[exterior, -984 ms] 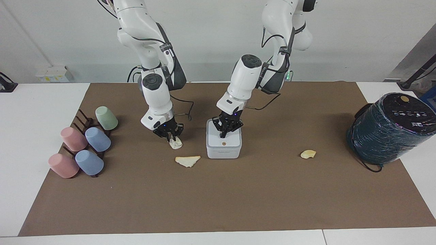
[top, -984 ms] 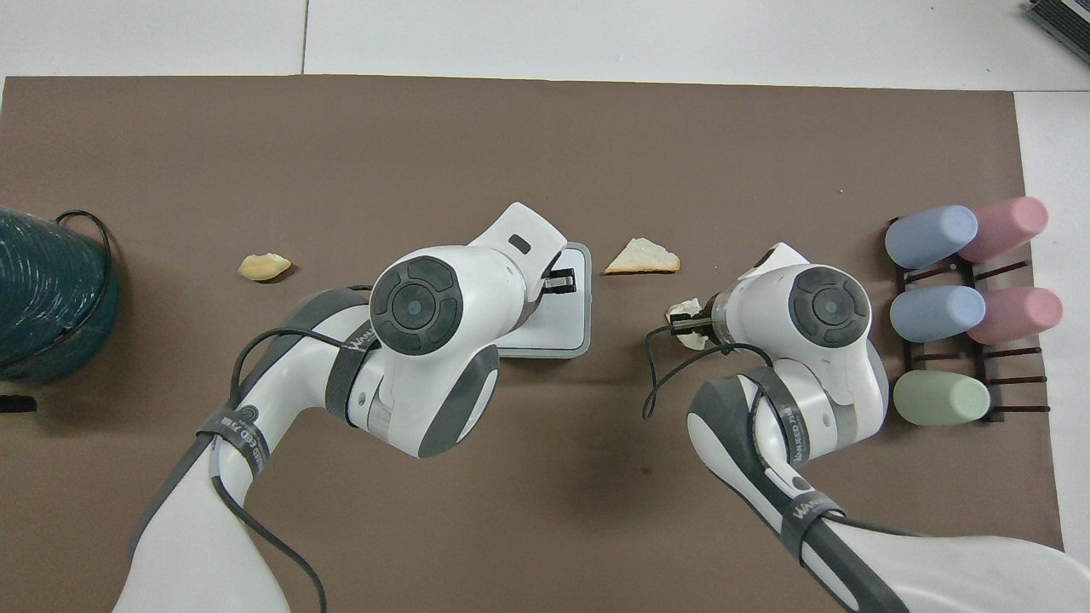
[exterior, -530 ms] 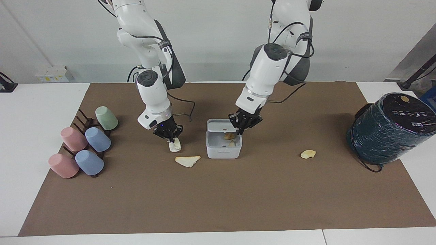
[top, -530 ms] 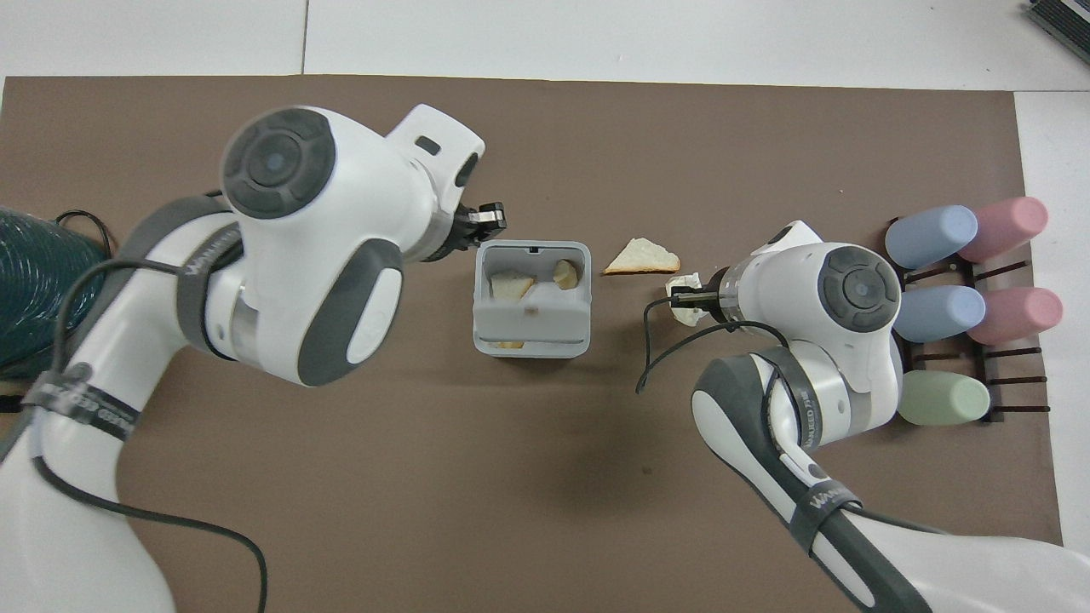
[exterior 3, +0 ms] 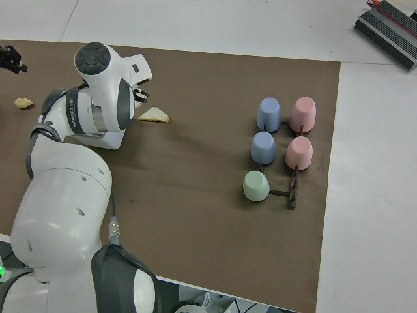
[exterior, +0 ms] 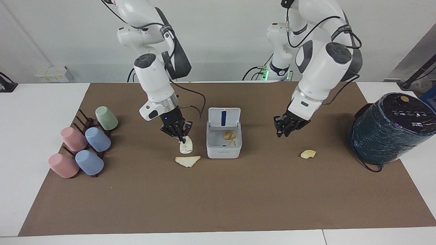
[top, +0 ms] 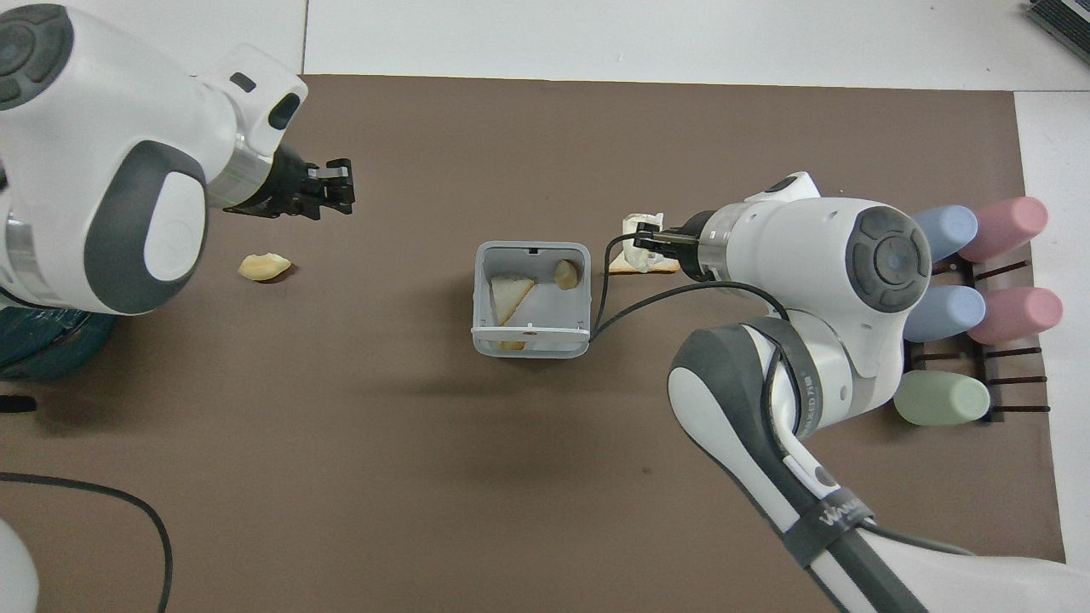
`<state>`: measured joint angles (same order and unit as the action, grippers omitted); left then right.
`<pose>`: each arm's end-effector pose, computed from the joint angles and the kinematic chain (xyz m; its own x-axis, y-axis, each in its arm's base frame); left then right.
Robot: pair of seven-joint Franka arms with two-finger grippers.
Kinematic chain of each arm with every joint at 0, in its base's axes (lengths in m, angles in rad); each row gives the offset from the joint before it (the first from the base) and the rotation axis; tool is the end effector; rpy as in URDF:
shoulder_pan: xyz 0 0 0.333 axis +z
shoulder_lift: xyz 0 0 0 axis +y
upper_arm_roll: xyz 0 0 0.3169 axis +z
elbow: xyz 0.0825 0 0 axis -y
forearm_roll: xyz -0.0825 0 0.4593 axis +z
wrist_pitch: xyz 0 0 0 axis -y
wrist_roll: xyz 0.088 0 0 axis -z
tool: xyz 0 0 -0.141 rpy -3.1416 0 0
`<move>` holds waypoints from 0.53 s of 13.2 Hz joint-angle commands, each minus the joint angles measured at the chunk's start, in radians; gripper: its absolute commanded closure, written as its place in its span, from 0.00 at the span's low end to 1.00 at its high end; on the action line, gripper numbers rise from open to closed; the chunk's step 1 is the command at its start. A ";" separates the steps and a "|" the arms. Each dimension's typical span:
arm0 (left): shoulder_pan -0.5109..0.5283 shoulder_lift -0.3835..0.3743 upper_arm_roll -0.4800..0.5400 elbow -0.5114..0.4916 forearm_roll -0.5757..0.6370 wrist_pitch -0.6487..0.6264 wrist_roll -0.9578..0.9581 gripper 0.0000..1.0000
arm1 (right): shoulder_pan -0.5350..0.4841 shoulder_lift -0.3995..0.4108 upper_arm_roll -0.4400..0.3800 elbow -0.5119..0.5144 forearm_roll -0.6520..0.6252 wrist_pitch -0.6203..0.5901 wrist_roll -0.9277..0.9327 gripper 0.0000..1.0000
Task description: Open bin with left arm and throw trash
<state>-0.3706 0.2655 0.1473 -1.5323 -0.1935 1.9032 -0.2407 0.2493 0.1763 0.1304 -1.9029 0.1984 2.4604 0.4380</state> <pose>0.7066 -0.1902 0.4662 0.9955 0.0690 0.0657 0.0569 -0.9838 0.1701 0.6611 0.2654 0.3823 0.9435 -0.2282 0.2403 -0.1426 -0.9341 -0.3274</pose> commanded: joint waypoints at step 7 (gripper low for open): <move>0.145 -0.130 -0.005 -0.415 0.143 0.371 0.233 0.00 | 0.137 0.081 0.005 0.093 0.032 -0.027 0.143 0.94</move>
<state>-0.2388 0.2107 0.1517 -1.7864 -0.0718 2.1558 -0.0338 0.3953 0.2464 0.1343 -1.8194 0.2121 2.4552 0.5747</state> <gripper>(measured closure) 0.000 0.969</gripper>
